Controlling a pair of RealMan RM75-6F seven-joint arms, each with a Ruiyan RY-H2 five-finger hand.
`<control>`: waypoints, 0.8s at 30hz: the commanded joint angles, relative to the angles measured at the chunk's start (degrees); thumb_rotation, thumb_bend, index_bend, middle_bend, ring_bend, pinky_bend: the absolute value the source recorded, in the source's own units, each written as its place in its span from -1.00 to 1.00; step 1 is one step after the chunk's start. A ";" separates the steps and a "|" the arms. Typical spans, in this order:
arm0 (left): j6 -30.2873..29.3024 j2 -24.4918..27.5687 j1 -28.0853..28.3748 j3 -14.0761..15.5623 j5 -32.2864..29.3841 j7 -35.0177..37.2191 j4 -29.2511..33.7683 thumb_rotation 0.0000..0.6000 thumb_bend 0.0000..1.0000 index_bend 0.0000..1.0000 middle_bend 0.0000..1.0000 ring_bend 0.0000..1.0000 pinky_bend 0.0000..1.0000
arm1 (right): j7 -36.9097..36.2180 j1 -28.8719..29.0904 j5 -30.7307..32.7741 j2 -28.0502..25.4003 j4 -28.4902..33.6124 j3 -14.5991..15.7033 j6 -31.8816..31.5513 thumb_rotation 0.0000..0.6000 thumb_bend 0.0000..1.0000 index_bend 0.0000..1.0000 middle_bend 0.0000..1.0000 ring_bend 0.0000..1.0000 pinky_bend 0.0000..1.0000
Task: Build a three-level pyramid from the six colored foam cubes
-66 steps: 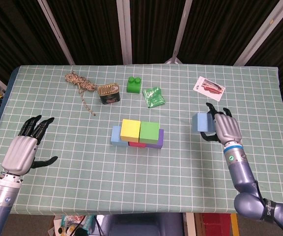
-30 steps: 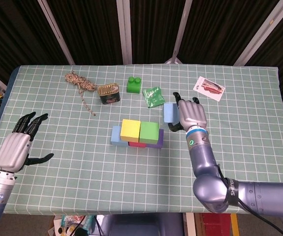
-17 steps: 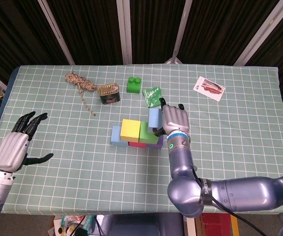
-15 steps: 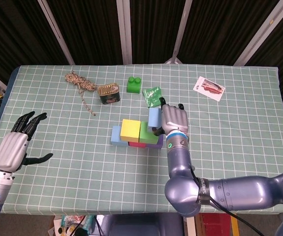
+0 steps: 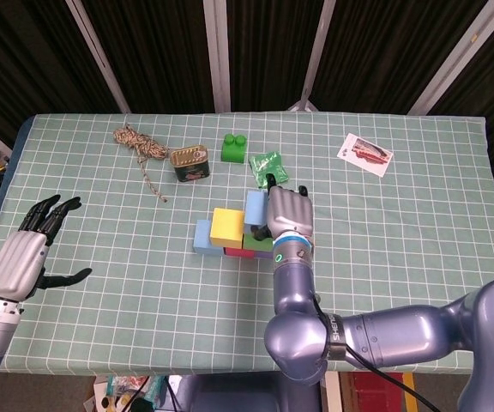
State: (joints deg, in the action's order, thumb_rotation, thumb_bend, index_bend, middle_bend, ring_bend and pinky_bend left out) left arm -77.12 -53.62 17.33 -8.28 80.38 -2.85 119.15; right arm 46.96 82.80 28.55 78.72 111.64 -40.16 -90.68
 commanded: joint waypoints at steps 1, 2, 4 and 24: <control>0.07 0.06 0.03 0.00 0.07 0.16 0.06 1.00 -0.86 -0.98 -0.75 -1.00 -0.98 | 0.60 0.45 0.16 0.93 -0.35 -0.50 -0.72 1.00 -0.22 -1.00 -0.12 -0.50 -1.00; 0.07 0.11 0.03 0.00 0.15 0.26 0.07 1.00 -0.86 -0.98 -0.75 -1.00 -0.98 | 0.77 0.49 0.06 1.32 -0.51 -0.60 -0.81 1.00 -0.22 -1.00 -0.12 -0.50 -1.00; 0.08 0.19 0.01 -0.02 0.14 0.47 0.03 1.00 -0.86 -0.98 -0.75 -1.00 -0.98 | 0.86 0.41 -0.12 1.98 -0.83 -0.71 -0.92 1.00 -0.22 -1.00 -0.12 -0.50 -1.00; 0.60 0.39 0.21 -0.13 -0.16 1.31 -0.23 1.00 -0.86 -0.98 -0.75 -1.00 -0.99 | 2.98 -0.25 -2.63 6.88 -3.64 -2.29 -2.36 1.00 -0.22 -1.00 -0.12 -0.50 -1.00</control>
State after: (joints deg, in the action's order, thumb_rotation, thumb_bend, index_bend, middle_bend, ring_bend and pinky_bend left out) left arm -76.53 -53.24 17.53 -8.42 80.21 -1.54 118.92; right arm 49.84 82.50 25.96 85.49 108.05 -42.34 -92.98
